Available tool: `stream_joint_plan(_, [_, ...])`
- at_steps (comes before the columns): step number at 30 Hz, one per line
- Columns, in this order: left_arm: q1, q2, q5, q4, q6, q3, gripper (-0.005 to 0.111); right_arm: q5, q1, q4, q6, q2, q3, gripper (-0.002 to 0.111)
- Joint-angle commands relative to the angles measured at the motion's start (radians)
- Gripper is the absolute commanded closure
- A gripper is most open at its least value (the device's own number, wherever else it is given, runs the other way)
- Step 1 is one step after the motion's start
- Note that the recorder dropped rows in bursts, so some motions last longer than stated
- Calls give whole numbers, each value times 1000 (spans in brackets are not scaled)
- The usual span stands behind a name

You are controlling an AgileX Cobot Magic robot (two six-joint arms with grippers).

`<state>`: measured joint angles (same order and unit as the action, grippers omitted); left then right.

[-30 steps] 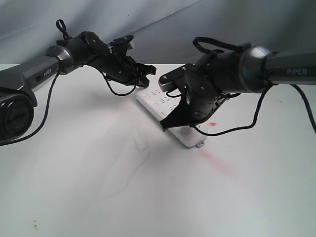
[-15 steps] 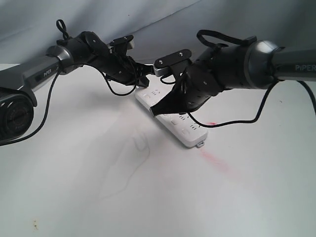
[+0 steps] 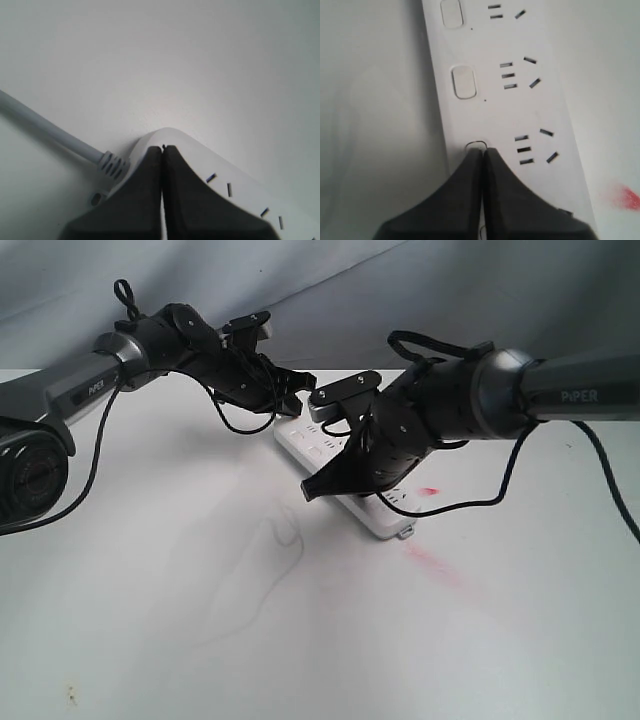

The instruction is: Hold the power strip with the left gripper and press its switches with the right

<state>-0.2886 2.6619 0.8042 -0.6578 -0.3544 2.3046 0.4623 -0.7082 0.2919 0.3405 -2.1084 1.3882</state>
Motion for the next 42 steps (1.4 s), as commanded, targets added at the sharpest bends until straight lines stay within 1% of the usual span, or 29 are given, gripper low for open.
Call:
stream_joint_plan(1, [-2,7,3,9,1,3,107,-19,9,-8,-5,-8,-2,108])
stream_joint_plan(11, [-2,7,3,9,1,3,107,-40,9,-8,-5,-16,-2,108])
stream_joint_plan(20, [-2,7,3,9,1,3,107,24,9,-24,-7,-79,-2,108])
stream_joint_plan(24, [-2,7,3,9,1,3,107,85,7,-38,-7,-83,-7,108])
stream_joint_plan(29, [-2,7,3,9,1,3,107,104,5,-54,-7,-83,-7,108])
stream_joint_plan(42, [-2,7,3,9,1,3,107,57,0,-65,30,-52,-7,108])
